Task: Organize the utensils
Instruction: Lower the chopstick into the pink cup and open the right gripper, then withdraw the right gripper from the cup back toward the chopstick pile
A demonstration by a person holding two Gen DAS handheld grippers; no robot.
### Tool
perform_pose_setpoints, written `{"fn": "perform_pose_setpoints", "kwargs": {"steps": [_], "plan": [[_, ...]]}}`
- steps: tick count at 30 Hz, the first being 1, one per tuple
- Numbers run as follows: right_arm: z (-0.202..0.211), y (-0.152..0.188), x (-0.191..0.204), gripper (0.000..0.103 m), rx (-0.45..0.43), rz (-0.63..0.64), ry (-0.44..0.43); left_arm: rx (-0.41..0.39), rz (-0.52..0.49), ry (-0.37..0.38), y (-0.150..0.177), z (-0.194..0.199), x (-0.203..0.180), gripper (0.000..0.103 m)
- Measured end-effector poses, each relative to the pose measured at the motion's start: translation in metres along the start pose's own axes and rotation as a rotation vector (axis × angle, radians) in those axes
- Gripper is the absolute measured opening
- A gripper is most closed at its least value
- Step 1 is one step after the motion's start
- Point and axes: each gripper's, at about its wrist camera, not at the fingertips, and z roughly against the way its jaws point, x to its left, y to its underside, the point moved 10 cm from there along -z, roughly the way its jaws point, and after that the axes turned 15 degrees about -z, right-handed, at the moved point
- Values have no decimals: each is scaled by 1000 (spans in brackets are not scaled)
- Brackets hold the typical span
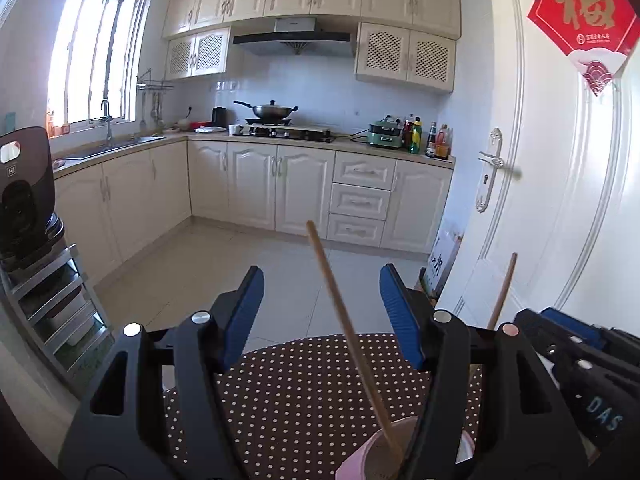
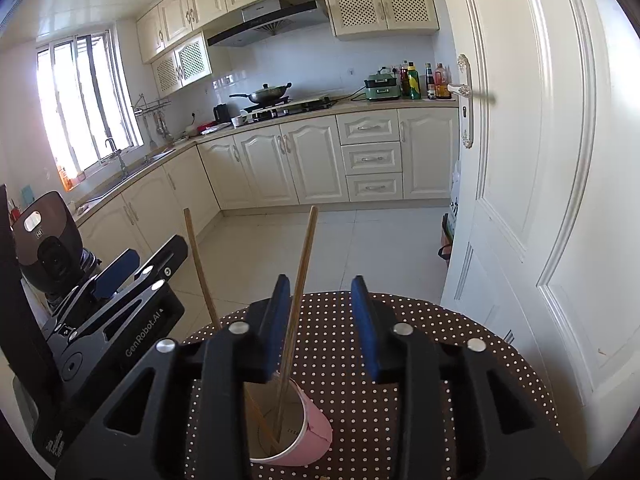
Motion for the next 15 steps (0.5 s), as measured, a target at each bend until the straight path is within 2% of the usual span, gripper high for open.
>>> {"fn": "perform_pose_setpoints", "kwargs": {"steps": [5, 15], "plan": [[5, -1, -4, 39, -4, -5, 1, 6, 8, 7, 2, 7, 5, 60], [15, 5, -9, 44, 13, -16, -2, 9, -14, -9, 7, 24, 4, 60]]}}
